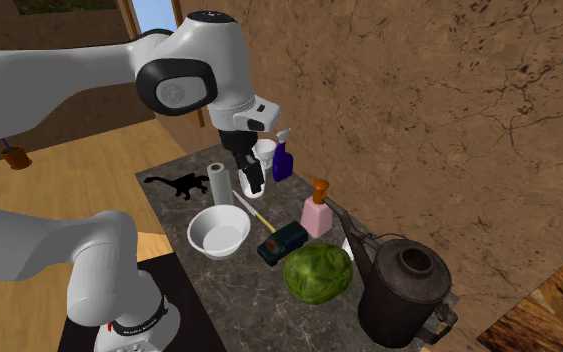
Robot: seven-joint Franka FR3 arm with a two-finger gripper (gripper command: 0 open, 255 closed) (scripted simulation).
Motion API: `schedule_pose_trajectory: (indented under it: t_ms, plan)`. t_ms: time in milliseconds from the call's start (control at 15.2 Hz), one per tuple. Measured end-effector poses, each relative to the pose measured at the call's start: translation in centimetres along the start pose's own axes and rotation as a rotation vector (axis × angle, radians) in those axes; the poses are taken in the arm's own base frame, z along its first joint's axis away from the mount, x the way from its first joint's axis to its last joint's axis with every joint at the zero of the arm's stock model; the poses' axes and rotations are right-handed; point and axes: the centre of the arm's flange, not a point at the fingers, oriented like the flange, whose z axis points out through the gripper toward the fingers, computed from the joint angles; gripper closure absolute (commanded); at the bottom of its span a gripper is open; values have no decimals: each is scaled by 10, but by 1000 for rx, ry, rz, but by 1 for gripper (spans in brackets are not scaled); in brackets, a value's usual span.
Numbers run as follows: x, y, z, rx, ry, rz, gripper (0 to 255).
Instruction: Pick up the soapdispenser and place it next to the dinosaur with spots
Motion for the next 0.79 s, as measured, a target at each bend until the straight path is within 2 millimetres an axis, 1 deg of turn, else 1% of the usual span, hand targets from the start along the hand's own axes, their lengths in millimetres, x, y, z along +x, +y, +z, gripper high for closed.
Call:
schedule_pose_trajectory:
  t_ms: [66, 198, 330, 396, 462, 528, 594, 792]
  plan:
    - [0, 0, 0, 0, 0, 0, 0]
    - [8, -5, 11, -2, 14, 5, 0]
    - [16, -6, 28, -6, 39, 12, 0]
    - [24, -12, 40, -7, 50, 16, 0]
    - [31, -12, 50, -9, 64, 20, 0]
    - [36, -17, 59, -11, 78, 24, 0]
    - [43, -16, 69, -13, 91, 28, 0]
    - [67, -26, 96, -18, 133, 40, 0]
